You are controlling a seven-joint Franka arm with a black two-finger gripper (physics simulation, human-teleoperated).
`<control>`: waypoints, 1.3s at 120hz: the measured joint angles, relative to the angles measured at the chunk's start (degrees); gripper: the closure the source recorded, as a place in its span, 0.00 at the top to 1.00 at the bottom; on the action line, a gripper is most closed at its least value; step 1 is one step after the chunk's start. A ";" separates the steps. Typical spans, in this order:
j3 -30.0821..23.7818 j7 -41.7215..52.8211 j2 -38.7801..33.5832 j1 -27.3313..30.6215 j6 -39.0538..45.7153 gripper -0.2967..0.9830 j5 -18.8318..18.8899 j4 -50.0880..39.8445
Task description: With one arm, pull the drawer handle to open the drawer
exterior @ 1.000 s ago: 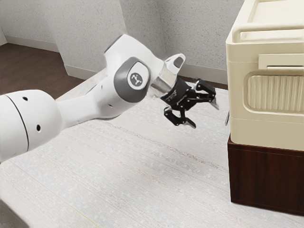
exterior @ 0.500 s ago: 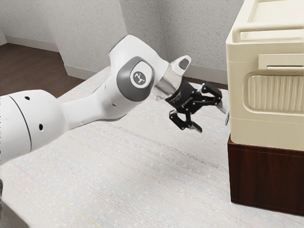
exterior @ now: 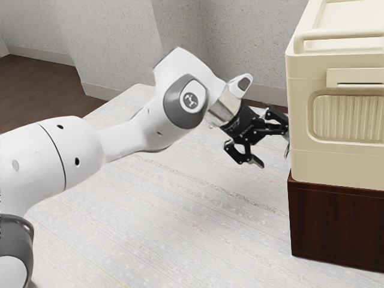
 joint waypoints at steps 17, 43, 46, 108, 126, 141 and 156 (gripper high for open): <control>0.36 0.06 0.06 -0.19 -0.07 0.77 0.12 -0.14; 1.71 0.21 -0.83 0.28 -0.68 0.77 0.45 -1.16; 1.90 0.23 -1.06 0.35 -0.84 0.77 0.53 -1.41; -5.14 0.50 -4.71 12.71 -3.89 0.77 3.81 -5.07; -12.98 0.55 -4.77 21.16 -4.20 0.77 6.13 -5.89; -15.37 0.58 -4.76 24.25 -4.46 0.77 7.51 -6.51; -19.56 0.61 -4.61 28.93 -4.59 0.77 8.81 -7.03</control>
